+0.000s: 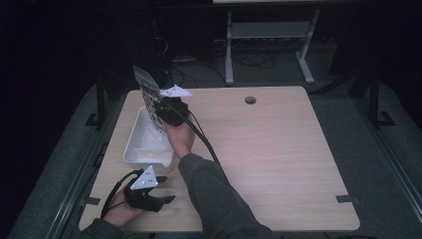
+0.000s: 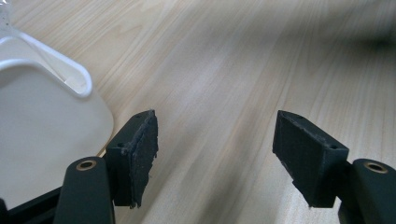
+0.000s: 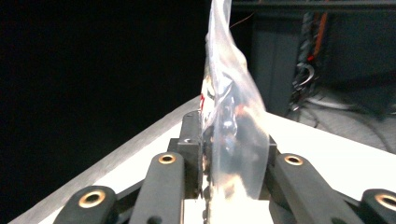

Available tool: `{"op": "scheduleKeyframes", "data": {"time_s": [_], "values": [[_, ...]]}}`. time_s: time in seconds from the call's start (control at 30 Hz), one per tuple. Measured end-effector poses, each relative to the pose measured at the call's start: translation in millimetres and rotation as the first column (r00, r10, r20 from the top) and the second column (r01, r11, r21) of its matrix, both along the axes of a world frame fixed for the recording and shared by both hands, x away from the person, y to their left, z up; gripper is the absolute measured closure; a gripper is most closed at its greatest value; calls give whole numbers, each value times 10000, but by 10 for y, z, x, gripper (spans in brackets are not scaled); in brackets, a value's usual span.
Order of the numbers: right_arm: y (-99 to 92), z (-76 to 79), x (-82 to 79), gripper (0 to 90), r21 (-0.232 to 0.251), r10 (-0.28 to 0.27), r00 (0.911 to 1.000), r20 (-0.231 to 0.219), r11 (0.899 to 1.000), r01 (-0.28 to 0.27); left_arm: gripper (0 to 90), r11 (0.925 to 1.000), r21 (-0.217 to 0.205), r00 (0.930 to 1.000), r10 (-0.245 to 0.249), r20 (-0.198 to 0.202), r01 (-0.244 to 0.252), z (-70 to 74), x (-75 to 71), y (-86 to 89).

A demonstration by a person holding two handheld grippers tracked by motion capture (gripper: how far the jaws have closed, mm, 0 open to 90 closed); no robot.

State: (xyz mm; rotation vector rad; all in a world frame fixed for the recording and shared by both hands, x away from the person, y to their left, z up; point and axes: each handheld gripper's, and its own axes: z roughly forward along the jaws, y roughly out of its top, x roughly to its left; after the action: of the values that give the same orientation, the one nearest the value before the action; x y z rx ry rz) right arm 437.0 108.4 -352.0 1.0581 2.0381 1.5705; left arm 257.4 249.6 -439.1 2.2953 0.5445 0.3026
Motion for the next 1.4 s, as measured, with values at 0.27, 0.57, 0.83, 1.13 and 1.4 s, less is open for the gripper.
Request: {"op": "scheduleKeyframes", "data": {"time_s": [0.27, 0.57, 0.83, 1.13, 1.4], "values": [[-15, -26, 131, 673, -1555, 1168, 9806, -1573, 9777, -1414, 304, 10000, -22, 10000, 12, -18, -12, 4, 2, 2], [-7, -25, -16, 753, -1251, 567, 9955, -753, 9900, -659, 304, 10000, -51, 10000, 30, 7, -30, 4, 7, 11], [29, -75, -138, 753, -620, 21, 9993, -369, 9981, -43, 305, 10000, -29, 10000, -11, -32, 11, 1, 4, 6], [34, -289, -172, 750, -720, -104, 9984, -553, 9974, 64, 305, 10000, -33, 10000, -21, -60, 21, 0, 2, 6], [-97, -303, -162, 738, -970, 10, 9933, -1160, 9952, -123, 305, 10000, -14, 9999, -67, -78, 67, -1, 1, 1]]}}
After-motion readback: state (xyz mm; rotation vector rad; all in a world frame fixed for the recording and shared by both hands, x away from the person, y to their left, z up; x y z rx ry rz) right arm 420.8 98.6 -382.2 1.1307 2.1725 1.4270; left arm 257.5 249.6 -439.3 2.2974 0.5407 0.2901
